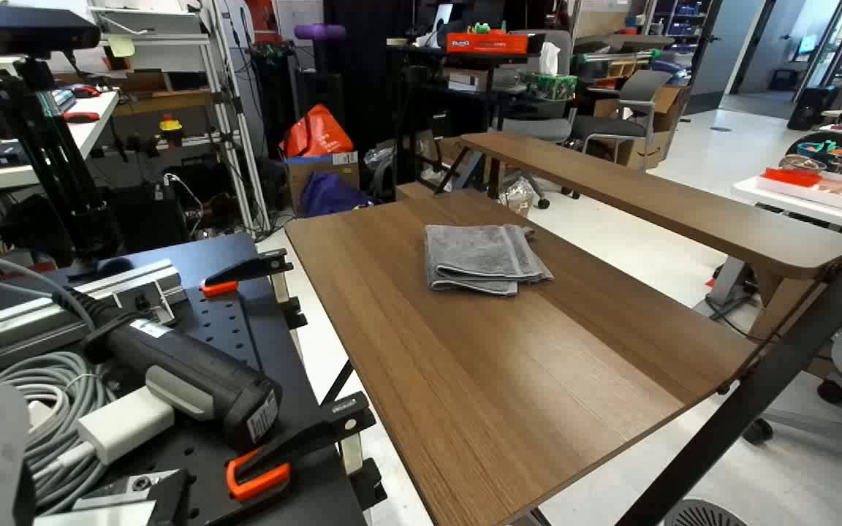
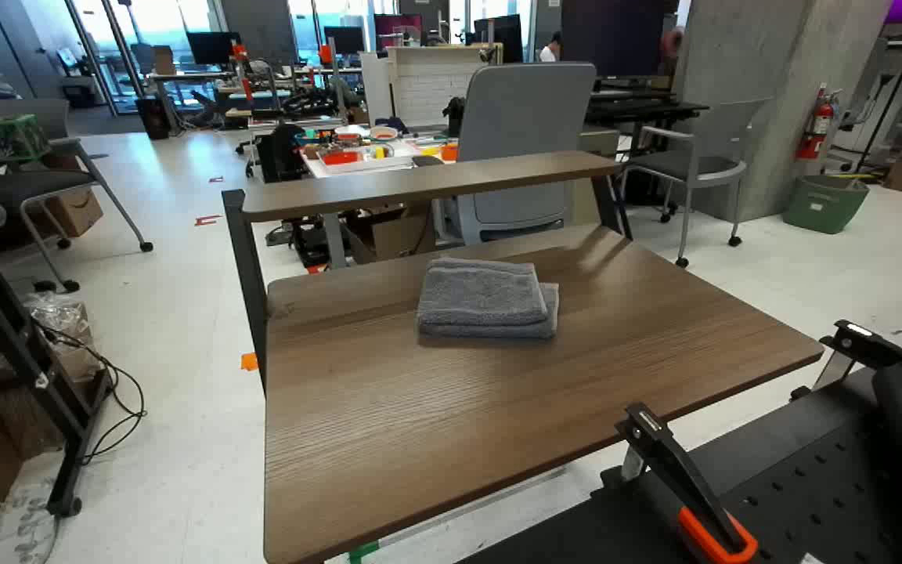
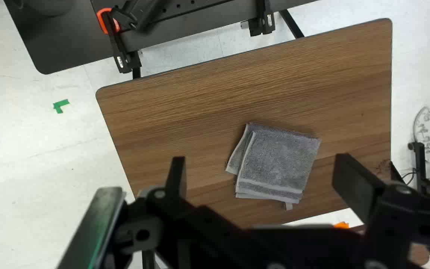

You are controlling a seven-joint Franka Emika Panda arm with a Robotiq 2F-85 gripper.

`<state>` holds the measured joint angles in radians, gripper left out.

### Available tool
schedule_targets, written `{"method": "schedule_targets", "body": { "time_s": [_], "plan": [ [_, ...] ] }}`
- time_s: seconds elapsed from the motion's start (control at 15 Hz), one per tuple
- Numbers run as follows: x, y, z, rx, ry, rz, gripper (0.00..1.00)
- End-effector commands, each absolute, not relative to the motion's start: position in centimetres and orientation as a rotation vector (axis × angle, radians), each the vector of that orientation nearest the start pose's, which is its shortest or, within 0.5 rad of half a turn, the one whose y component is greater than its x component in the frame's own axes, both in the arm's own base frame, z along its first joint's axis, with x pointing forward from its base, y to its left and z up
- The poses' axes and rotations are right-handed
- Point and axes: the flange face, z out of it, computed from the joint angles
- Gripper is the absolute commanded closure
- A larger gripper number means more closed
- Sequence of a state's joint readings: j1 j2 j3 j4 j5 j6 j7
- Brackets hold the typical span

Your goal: Move the grey towel to the left.

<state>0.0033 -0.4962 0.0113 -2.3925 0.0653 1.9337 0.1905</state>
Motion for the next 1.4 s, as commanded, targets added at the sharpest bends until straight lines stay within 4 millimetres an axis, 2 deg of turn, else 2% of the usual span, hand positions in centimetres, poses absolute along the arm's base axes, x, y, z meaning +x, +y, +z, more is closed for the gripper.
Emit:
{"method": "schedule_targets", "body": {
  "time_s": [0.0, 0.47, 0.53, 0.67, 1.13, 1.33],
  "plan": [
    [40.5, 1.1, 50.3, -3.066, 0.306, -0.049, 0.0],
    [40.5, 1.1, 50.4, -3.066, 0.306, -0.05, 0.0],
    [41.1, 1.1, 49.8, -3.075, 0.309, -0.043, 0.0],
    [43.6, 1.8, 47.1, -3.089, 0.272, 0.036, 0.0],
    [51.8, 5.6, 33.6, -3.097, 0.159, 0.266, 0.0],
    [54.9, 6.7, 29.1, -3.121, 0.167, 0.299, 0.0]
  ]
}}
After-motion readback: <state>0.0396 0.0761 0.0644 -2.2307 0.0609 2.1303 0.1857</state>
